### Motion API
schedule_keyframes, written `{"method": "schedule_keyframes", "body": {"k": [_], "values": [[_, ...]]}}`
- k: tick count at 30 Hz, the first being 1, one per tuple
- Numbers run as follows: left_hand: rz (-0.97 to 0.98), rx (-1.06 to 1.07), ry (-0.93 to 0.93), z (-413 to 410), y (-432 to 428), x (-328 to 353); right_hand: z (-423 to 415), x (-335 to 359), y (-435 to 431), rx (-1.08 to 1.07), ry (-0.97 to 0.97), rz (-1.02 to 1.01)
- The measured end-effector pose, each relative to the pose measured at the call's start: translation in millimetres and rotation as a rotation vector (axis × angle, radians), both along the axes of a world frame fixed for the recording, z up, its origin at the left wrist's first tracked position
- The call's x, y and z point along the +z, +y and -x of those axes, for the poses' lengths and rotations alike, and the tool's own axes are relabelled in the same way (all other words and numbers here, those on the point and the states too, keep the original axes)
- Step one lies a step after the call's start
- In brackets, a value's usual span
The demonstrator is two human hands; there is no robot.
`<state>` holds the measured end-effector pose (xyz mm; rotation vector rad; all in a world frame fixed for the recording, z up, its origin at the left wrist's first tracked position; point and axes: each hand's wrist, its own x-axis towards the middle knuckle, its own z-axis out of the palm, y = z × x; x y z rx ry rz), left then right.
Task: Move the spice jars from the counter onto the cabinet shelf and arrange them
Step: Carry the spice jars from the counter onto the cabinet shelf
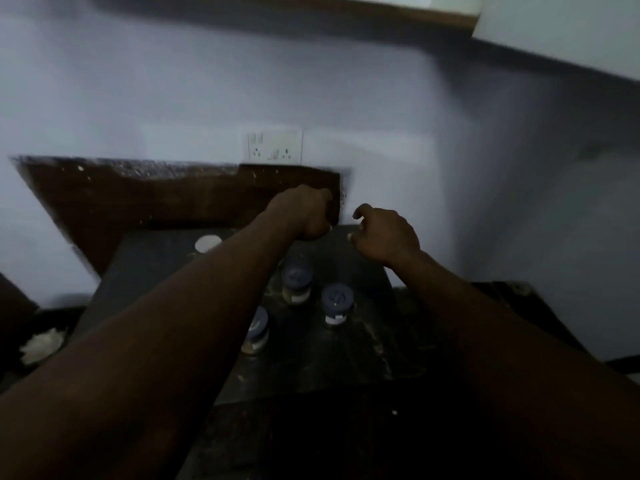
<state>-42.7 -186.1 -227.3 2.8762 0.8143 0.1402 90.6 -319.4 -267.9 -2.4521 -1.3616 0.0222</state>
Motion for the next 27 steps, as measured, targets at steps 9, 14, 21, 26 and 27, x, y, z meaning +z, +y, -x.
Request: {"method": "schedule_keyframes", "body": {"k": [9,14,21,26,27], "values": [[0.251,-0.001,0.176,-35.1,-0.3,-127.7,-13.0,-117.7,1.2,-0.023,0.232,0.162],[0.283,-0.020,0.288,-48.1,4.6,-200.9,-25.8,-180.9,11.2,-0.044,0.365,0.274],[0.447,0.010,0.265,-65.6,8.6,-258.5,-45.0,-239.7,24.7,-0.006,0.452,0.346],[0.463,-0.007,0.257,-79.0,4.7,-274.6,-51.2,-261.7,29.2,0.061,0.501,0.355],[0.444,-0.009,0.255,-79.6,2.6,-276.8,-50.5,-265.0,29.4,0.065,0.503,0.343]]}}
